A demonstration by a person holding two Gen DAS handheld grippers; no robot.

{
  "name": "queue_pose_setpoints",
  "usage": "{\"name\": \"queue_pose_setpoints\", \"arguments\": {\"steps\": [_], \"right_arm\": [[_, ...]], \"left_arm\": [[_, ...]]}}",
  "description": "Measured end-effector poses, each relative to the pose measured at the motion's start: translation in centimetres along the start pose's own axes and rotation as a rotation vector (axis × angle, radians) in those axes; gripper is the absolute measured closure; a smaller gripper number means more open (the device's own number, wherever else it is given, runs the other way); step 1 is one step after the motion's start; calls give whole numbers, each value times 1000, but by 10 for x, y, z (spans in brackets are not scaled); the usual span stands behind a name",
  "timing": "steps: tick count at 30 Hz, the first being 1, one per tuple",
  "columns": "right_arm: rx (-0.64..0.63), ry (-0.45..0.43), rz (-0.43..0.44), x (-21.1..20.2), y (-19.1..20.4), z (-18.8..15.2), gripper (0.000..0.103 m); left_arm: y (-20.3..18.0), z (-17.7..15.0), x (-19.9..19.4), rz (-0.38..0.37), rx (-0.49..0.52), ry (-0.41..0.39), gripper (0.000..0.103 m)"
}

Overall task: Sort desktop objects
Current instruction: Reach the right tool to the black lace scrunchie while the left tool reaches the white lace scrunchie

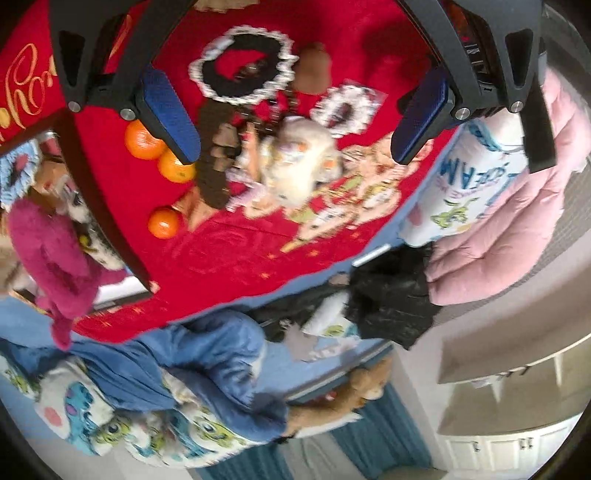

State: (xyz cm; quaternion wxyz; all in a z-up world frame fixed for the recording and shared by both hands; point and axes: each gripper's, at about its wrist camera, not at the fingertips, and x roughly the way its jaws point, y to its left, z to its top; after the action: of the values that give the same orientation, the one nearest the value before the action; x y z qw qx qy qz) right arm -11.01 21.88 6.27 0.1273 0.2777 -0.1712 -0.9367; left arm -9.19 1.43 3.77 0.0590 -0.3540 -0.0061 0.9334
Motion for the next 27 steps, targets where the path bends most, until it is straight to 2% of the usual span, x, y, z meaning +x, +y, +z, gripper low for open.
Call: {"name": "queue_pose_setpoints", "arguments": {"steps": [7, 14, 16, 21, 26, 27], "right_arm": [[-65, 60, -37, 1, -10, -8, 0], [-49, 164, -86, 11, -36, -16, 23], [-42, 197, -97, 13, -44, -21, 25], [-35, 255, -52, 12, -49, -29, 33], [-36, 294, -69, 19, -51, -40, 57], [-42, 294, -73, 20, -49, -40, 58]], "left_arm": [[-20, 1, 24, 33, 49, 43, 0], [-21, -1, 47, 36, 50, 117, 0], [-21, -1, 50, 35, 51, 127, 0], [-12, -4, 61, -4, 4, 169, 0], [-13, -5, 64, -6, 2, 180, 0], [-15, -6, 65, 2, 12, 182, 0]]}}
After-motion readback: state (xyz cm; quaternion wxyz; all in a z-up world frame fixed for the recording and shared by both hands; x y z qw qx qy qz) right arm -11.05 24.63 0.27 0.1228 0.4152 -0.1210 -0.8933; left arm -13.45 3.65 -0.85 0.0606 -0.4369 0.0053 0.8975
